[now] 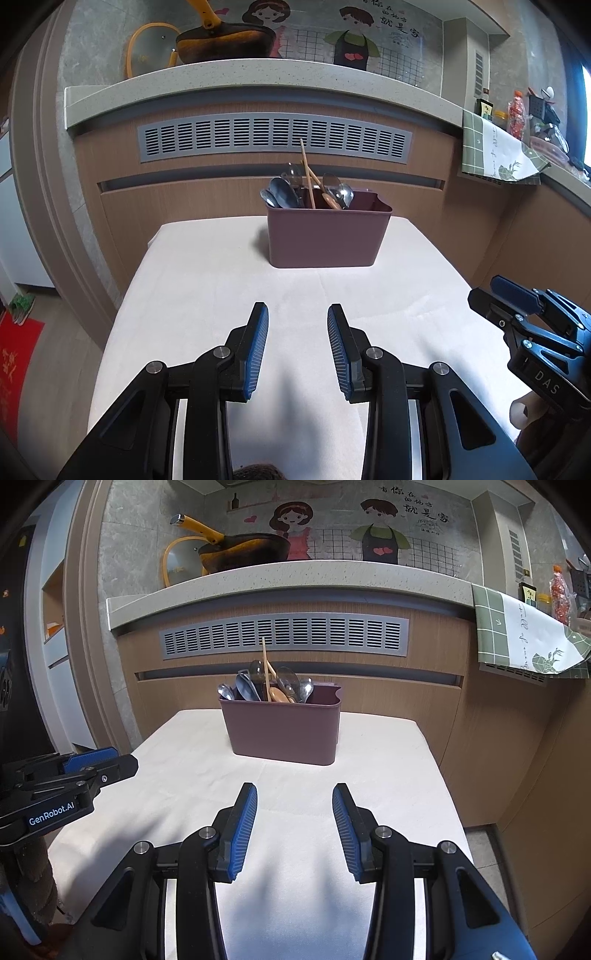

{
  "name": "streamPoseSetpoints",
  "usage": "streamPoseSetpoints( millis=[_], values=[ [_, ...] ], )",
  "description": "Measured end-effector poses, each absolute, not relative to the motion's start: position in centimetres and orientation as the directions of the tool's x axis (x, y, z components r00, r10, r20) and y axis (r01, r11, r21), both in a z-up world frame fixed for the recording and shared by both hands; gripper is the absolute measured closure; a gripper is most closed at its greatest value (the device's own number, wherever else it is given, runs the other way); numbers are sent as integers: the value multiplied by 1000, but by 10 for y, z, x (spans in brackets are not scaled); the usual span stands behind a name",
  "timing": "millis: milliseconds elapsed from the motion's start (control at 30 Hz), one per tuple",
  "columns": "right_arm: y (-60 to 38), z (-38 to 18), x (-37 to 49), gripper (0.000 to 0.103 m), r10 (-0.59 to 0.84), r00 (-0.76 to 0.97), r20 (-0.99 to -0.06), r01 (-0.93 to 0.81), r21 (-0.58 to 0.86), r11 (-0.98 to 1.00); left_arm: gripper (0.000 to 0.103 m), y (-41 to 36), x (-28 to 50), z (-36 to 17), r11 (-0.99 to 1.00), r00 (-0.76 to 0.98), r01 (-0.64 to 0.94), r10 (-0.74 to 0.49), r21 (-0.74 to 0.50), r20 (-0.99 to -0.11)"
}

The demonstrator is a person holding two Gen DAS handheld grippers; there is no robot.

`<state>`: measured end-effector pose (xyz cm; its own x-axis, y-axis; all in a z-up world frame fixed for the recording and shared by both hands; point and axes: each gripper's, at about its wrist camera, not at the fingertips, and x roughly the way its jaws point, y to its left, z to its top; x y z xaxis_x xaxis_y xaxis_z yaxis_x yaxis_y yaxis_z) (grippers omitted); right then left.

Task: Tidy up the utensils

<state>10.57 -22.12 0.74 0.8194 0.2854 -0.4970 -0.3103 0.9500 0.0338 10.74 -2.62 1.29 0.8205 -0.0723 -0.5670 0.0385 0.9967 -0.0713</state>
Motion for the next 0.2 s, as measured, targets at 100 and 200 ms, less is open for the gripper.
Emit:
streamPoseSetpoints(
  millis=[100, 200],
  values=[
    [-221, 8, 105, 63, 285, 819, -498, -310, 34, 950, 69, -26, 108, 12, 997, 817, 33, -66, -69, -572],
    [-221, 8, 106, 61, 286, 818, -500, -311, 35, 950, 69, -23, 109, 9, 997, 814, 23, -64, -78, -577]
  ],
)
